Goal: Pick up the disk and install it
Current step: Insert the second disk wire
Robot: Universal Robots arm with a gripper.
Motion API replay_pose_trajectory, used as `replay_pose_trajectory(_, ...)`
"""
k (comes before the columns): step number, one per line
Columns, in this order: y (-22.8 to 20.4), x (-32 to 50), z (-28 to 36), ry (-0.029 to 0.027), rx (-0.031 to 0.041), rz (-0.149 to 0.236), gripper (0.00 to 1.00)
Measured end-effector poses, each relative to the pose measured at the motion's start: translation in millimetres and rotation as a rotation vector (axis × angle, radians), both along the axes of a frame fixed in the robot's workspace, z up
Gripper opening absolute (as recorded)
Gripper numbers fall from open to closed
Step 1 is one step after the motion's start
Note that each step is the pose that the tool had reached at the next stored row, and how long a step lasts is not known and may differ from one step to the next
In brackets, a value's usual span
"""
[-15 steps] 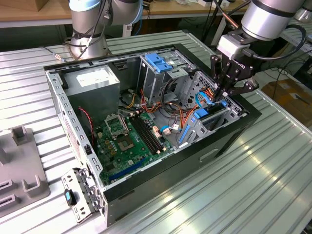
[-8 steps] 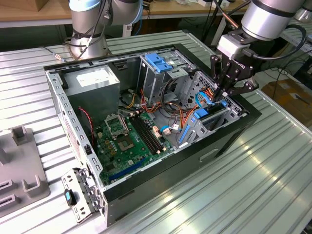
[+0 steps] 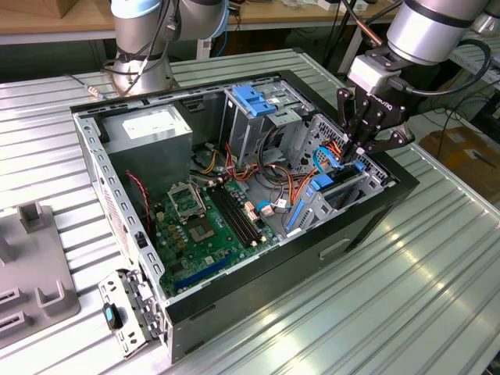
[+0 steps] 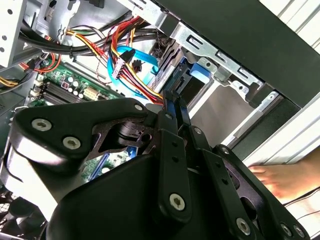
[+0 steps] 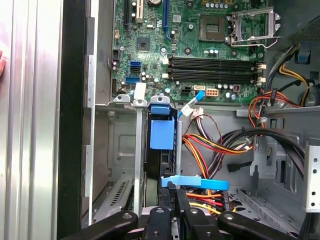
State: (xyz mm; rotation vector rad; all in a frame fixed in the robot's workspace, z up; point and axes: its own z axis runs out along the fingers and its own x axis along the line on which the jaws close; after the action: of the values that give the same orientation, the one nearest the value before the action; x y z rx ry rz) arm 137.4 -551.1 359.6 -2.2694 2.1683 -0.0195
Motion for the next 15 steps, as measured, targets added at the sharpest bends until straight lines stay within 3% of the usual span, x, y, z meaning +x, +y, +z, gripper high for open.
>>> replay_pose_trajectory(15, 0.0, 0.0, 0.0, 0.0081, 0.0001, 0.000, 0.16)
